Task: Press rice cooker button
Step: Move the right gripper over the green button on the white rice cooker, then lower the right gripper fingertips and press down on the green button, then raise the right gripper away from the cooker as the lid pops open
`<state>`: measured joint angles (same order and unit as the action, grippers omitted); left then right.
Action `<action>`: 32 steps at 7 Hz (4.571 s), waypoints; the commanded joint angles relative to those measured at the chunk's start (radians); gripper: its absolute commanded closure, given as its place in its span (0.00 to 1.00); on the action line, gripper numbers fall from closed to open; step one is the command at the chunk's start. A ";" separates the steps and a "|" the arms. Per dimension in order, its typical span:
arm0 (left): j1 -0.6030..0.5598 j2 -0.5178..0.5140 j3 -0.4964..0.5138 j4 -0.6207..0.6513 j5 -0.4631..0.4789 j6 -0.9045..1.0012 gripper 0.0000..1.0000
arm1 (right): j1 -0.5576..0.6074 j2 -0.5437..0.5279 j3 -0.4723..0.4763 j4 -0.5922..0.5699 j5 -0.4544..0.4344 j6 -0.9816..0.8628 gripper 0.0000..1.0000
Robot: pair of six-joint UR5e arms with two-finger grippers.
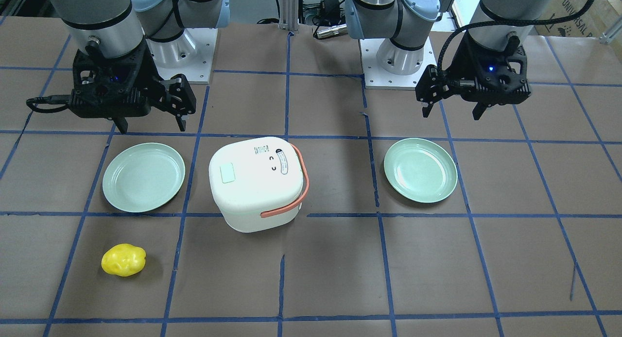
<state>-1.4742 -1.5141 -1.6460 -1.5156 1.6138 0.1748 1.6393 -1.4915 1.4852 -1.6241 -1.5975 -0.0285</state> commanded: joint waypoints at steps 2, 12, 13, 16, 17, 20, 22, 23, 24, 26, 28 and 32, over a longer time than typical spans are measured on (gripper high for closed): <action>0.000 0.000 0.000 0.000 0.000 0.000 0.00 | 0.010 0.011 0.000 -0.003 0.061 0.063 0.03; 0.000 0.000 0.000 0.000 0.000 0.000 0.00 | 0.085 0.129 0.104 -0.178 0.126 0.062 0.85; 0.000 0.000 0.000 0.000 0.000 0.000 0.00 | 0.085 0.137 0.102 -0.178 0.126 0.050 0.85; 0.000 0.000 0.000 0.000 0.000 0.000 0.00 | 0.085 0.154 0.104 -0.181 0.129 0.038 0.85; 0.000 0.000 0.000 0.000 0.000 0.000 0.00 | 0.085 0.154 0.104 -0.181 0.151 0.039 0.85; 0.000 0.000 0.000 0.000 0.000 0.000 0.00 | 0.085 0.160 0.107 -0.181 0.157 0.041 0.85; 0.000 0.000 0.000 0.000 0.000 0.000 0.00 | 0.085 0.160 0.127 -0.183 0.156 0.041 0.85; 0.000 0.000 0.000 0.000 0.000 0.000 0.00 | 0.085 0.160 0.135 -0.183 0.156 0.044 0.85; 0.000 0.000 0.000 0.000 0.000 0.000 0.00 | 0.085 0.158 0.136 -0.183 0.156 0.050 0.85; 0.000 0.000 0.000 0.000 0.000 0.000 0.00 | 0.085 0.160 0.136 -0.181 0.156 0.051 0.85; 0.000 0.000 0.000 0.000 0.000 0.000 0.00 | 0.085 0.162 0.136 -0.181 0.156 0.052 0.85; 0.000 0.000 0.000 0.000 0.000 0.000 0.00 | 0.085 0.146 0.135 -0.180 0.151 0.071 0.77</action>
<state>-1.4744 -1.5140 -1.6460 -1.5156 1.6137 0.1749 1.7242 -1.3365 1.6294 -1.8058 -1.4450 0.0297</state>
